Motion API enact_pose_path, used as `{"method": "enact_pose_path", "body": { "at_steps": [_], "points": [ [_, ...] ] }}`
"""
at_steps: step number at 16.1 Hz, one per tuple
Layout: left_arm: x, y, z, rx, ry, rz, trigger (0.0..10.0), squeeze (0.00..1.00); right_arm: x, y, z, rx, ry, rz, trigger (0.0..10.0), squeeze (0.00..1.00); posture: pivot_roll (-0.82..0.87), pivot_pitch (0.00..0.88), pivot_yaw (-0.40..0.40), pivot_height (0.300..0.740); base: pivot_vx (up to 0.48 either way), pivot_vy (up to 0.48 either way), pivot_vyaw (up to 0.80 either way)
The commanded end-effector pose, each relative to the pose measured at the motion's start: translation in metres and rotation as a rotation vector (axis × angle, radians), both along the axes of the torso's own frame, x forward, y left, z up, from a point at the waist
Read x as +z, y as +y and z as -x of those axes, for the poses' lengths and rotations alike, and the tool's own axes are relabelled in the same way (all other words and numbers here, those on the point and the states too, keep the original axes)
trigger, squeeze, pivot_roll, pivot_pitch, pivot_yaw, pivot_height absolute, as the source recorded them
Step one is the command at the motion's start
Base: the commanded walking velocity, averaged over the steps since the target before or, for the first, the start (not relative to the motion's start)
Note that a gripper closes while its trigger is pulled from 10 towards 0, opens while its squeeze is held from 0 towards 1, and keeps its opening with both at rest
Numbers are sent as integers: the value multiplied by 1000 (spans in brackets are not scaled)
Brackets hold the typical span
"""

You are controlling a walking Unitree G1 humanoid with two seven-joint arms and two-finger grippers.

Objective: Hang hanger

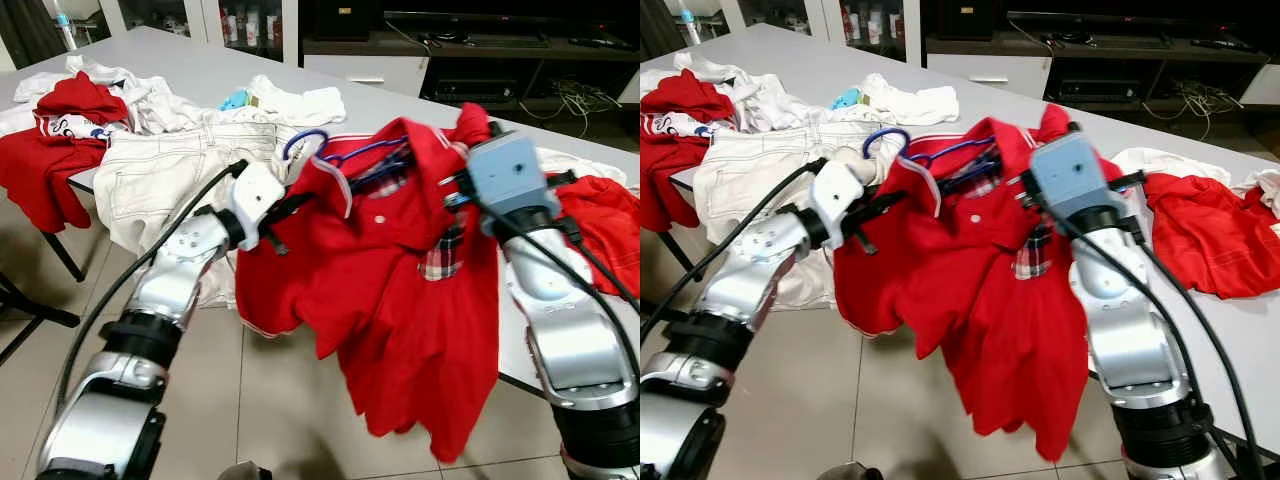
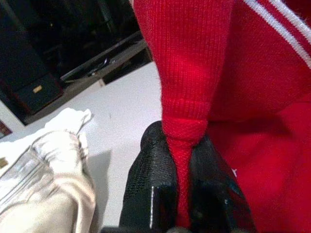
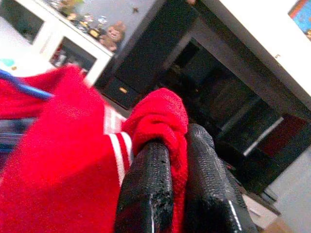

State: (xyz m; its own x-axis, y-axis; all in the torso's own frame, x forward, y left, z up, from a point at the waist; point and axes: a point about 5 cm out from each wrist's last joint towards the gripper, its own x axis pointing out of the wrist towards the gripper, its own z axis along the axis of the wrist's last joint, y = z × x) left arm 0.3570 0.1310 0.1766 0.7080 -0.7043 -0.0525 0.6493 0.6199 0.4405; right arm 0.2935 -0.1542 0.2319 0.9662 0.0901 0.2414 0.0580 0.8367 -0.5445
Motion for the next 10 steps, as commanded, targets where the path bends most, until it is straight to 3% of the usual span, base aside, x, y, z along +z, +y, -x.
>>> {"method": "enact_pose_path", "body": {
  "at_steps": [1, 4, 6, 10],
  "points": [
    [10, -6, -3, -5, -29, 11, 10000, 0, 9, 8, 2, 38, -46, 16, 10000, 0, -73, 0, -6, 740, 0, 0, 0],
    [8, -11, -4, 2, -30, -8, 10000, 0, 6, 15, 3, 84, -31, -30, 10000, 0, -77, 0, -1, 740, 0, 0, 0],
    [9, -18, -4, 3, -24, 20, 10000, 0, -9, 24, 6, 166, 43, -90, 10000, 0, -76, 0, 3, 740, 0, 0, 0],
    [7, -11, -9, 99, -19, 23, 10000, 0, -13, 18, 6, 151, 66, -219, 10000, 0, -73, 0, 8, 740, 0, 0, 0]
  ]
}}
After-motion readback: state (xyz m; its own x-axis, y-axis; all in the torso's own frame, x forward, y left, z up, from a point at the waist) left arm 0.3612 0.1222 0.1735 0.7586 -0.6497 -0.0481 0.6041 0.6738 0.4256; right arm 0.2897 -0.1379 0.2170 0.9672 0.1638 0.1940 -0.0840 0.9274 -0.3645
